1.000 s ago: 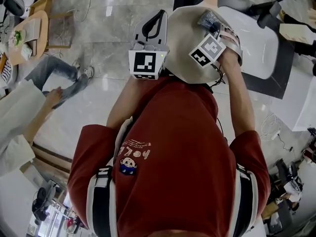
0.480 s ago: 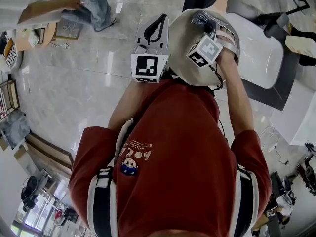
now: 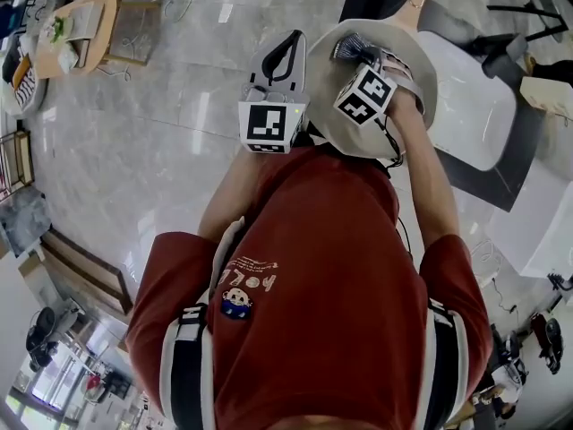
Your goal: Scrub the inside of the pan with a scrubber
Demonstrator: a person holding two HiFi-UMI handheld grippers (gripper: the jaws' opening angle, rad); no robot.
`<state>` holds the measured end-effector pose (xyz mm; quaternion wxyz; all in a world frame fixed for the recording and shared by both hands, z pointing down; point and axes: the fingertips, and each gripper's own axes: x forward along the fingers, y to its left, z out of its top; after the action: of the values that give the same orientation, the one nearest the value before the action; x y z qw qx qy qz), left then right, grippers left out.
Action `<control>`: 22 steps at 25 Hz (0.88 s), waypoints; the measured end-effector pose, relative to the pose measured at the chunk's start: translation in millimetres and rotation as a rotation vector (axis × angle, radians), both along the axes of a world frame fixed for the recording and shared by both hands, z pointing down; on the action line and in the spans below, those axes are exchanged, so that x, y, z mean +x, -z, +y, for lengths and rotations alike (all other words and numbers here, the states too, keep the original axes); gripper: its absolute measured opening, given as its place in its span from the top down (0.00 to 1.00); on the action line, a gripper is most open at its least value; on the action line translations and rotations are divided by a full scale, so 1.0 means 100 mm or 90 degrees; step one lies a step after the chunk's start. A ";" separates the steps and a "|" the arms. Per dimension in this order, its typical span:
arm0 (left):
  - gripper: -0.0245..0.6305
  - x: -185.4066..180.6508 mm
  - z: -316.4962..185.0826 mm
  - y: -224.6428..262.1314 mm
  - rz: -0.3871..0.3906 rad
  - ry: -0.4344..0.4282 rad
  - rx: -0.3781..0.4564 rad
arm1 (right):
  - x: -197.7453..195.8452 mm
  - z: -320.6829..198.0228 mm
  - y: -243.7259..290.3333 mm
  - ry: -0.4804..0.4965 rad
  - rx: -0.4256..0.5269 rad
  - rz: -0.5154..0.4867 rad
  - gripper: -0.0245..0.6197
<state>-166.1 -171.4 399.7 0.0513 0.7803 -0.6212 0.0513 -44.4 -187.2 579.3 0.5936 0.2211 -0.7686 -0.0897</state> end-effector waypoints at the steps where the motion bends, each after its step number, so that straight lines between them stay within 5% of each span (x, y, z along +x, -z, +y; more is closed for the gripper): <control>1: 0.95 0.00 0.01 0.00 0.001 0.001 -0.001 | -0.02 0.04 0.00 0.012 -0.007 0.002 0.85; 11: 0.95 0.05 0.03 0.00 0.011 -0.003 0.001 | -0.15 0.78 0.02 0.163 -0.148 0.046 0.85; 22: 0.95 0.07 0.03 0.01 0.020 -0.014 0.008 | 0.16 1.39 0.05 0.163 -0.281 0.071 0.85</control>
<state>-159.0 -168.1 398.5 0.0553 0.7882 -0.6119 0.0358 -28.7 -48.1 574.4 0.6529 -0.0179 -0.7572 -0.0066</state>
